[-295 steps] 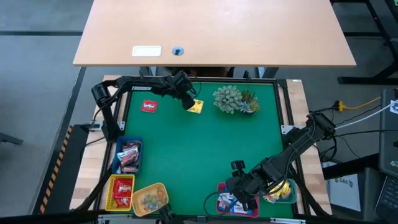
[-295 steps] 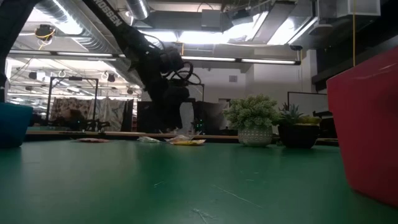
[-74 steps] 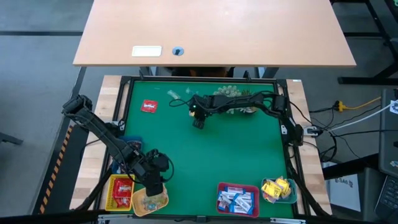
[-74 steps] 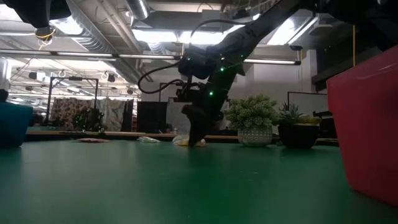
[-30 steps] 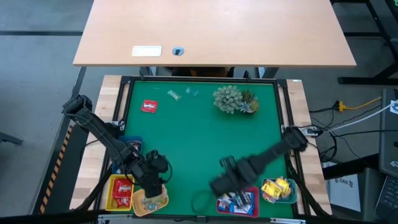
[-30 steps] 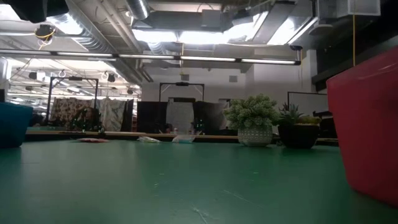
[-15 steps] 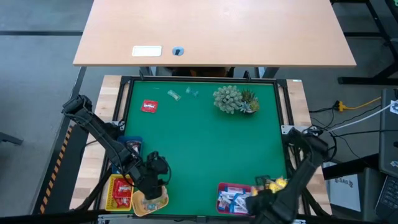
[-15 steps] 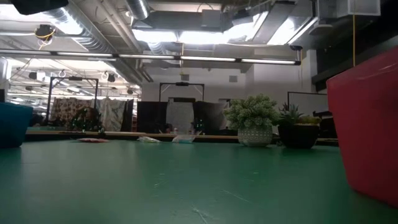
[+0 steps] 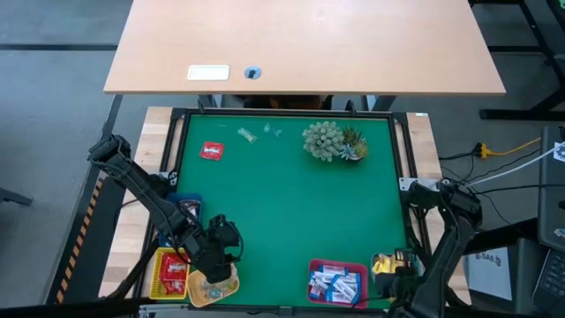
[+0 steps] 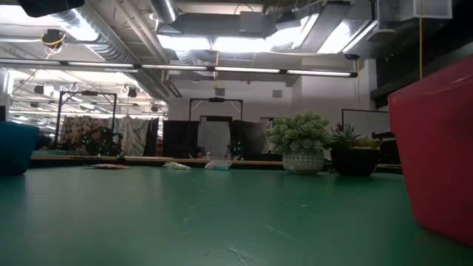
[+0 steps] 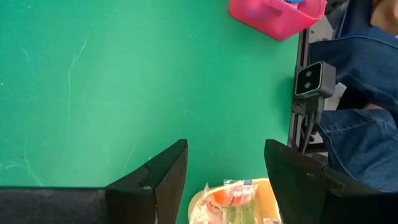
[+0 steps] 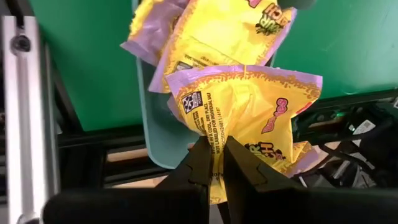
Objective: Sort candy
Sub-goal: Put the yellow candy into the green bin, then put the red candy into the yellow bin
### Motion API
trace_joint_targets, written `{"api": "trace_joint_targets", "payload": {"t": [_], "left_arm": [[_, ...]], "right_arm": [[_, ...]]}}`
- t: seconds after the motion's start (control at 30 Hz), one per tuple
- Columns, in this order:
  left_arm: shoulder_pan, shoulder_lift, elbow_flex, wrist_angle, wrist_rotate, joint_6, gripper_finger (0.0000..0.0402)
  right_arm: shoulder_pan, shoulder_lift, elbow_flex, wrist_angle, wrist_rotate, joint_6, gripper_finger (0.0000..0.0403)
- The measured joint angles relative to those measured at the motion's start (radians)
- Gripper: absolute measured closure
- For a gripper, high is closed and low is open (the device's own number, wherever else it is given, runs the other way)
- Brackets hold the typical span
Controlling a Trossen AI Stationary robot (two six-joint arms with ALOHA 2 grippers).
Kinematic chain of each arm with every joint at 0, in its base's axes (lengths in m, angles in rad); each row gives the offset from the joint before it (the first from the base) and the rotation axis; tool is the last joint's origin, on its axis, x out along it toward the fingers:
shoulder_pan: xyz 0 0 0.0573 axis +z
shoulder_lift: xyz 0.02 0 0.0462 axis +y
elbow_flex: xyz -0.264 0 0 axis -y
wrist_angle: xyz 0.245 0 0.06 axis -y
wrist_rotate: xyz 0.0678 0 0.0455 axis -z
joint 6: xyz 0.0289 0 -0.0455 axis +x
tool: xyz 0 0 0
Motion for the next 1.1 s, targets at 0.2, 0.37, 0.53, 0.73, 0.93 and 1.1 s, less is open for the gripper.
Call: {"api": "trace_joint_targets", "payload": {"t": [0.2, 0.37, 0.53, 0.73, 0.93, 1.1], "left_arm": [[0.000, 0.000, 0.000, 0.000, -0.001, 0.000, 0.0201], [0.000, 0.000, 0.000, 0.000, -0.027, 0.001, 0.0201], [0.000, 0.000, 0.000, 0.000, -0.051, 0.002, 0.0201], [0.000, 0.000, 0.000, 0.000, -0.051, 0.002, 0.0201], [0.000, 0.000, 0.000, 0.000, -0.051, 0.002, 0.0201], [0.000, 0.000, 0.000, 0.000, -0.051, 0.002, 0.0201]], "right_arm": [[0.000, 0.001, -0.009, 0.000, -0.005, -0.009, 0.0378], [0.000, 0.001, -0.009, 0.000, -0.005, -0.011, 0.0342], [0.000, 0.001, -0.009, 0.000, -0.005, -0.011, 0.0287], [0.000, 0.001, -0.009, -0.002, -0.005, -0.011, 0.0239], [0.000, 0.001, -0.009, -0.002, -0.010, -0.011, 0.0224], [-0.014, -0.005, -0.005, -0.003, -0.062, -0.010, 0.0224]]}}
